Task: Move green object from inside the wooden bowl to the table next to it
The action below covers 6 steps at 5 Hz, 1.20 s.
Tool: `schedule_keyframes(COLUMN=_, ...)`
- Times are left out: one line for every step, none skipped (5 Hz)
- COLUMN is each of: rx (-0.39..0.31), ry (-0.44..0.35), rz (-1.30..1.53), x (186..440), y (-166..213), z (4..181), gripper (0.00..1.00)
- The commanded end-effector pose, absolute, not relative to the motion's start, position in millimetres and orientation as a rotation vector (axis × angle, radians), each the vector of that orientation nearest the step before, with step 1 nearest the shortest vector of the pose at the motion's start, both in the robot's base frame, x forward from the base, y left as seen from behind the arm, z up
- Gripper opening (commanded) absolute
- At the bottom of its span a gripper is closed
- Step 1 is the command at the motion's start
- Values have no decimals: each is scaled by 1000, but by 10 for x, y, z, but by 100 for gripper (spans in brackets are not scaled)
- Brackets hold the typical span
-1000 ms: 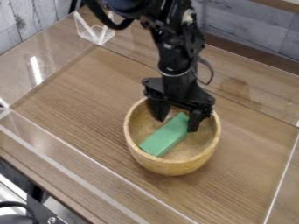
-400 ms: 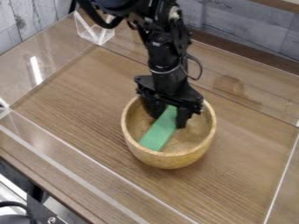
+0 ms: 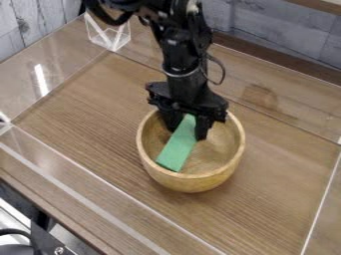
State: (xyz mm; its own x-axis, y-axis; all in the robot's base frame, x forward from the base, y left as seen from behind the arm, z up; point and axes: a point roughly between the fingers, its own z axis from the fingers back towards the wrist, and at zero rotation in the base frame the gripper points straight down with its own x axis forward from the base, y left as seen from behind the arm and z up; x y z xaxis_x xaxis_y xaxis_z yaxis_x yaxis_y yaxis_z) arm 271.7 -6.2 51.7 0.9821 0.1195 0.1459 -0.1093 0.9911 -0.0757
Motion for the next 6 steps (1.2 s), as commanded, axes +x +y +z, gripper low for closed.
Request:
schedule_keyframes(rx=-80, ry=-226, rz=131, x=2832, y=37, z=796, gripper=0)
schedule_keyframes(rx=-97, ry=-250, rz=135, x=2864, y=93, z=983, gripper=0)
schedule_keyframes(rx=-114, ry=-276, rz=129, x=2898, y=116, z=1168, gripper=0)
schedule_keyframes(rx=-112, ry=-289, rz=160, x=2830, y=81, z=1317, gripper=0)
schedule_keyframes(rx=-107, ry=-293, rz=181, x=2756, y=23, z=1401, gripper=0)
schedule_keyframes(rx=-105, ry=-287, rz=163, x=2696, y=-126, z=1214, gripper=0)
